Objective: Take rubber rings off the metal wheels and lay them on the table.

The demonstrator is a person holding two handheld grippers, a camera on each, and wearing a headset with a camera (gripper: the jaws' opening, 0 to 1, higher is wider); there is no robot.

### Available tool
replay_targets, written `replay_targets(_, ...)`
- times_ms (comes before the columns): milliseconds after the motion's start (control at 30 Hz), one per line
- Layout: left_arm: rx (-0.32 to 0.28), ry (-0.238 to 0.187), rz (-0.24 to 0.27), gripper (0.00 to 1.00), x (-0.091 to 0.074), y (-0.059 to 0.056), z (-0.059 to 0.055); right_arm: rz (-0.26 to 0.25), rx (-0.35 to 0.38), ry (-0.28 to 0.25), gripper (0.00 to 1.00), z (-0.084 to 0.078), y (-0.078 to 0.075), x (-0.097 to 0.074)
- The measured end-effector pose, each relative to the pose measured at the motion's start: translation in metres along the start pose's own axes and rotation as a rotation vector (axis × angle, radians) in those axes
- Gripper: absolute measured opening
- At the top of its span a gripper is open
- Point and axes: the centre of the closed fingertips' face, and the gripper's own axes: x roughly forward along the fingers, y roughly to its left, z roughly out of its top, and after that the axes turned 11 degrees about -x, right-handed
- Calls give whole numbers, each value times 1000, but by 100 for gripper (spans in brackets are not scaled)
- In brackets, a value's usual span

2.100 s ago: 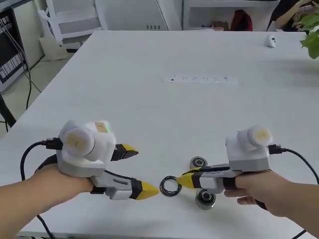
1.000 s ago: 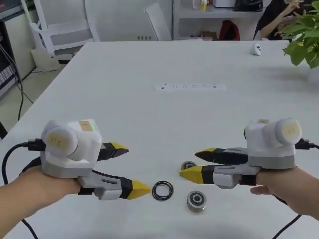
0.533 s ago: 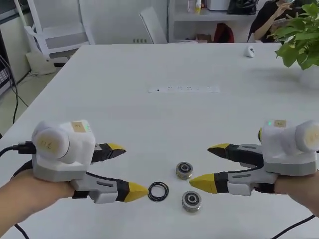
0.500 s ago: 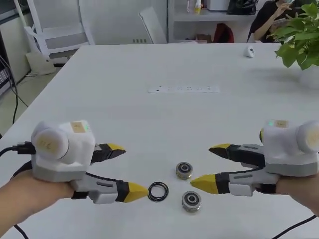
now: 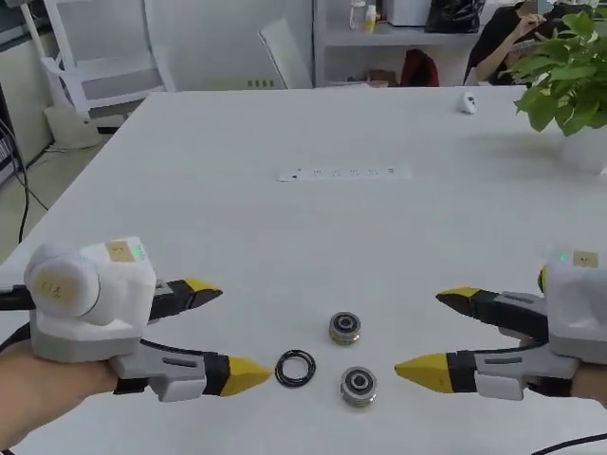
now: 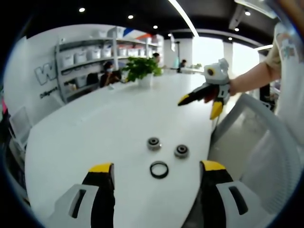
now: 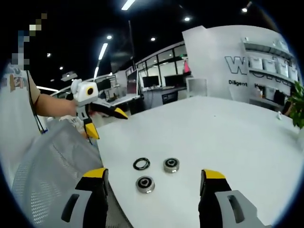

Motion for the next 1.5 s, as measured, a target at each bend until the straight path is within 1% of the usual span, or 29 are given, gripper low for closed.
replay_targets(167,-13,-10,13,75,-4,0,-1,-3,-11,14,79,-7,4,-3)
replay_targets(333,-23,-22,21,76,-9,-4,-2,4,-32,26,80,-12,7,-5)
replay_targets(467,-33,-26,26,76,-12,-9,-4,1,-21,22,82,-13,10,-8)
replay_targets(633,-32,-23,32,77,-15,-12,-7,-3,-39,48,84,-22,12,-13)
replay_targets(800,-37,-21,34,78,-17,-16,-9,-11,-26,47,85,-25,11,-19)
replay_targets(1067,-54,-26,46,78,-17,-13,-10,-14,-26,52,85,-27,13,-23)
replay_targets(1200,-59,-21,47,78,-17,-13,-13,-7,-29,60,85,-29,13,-24)
replay_targets(1500,-65,-15,50,78,-16,-12,-14,-14,-24,62,85,-30,12,-25)
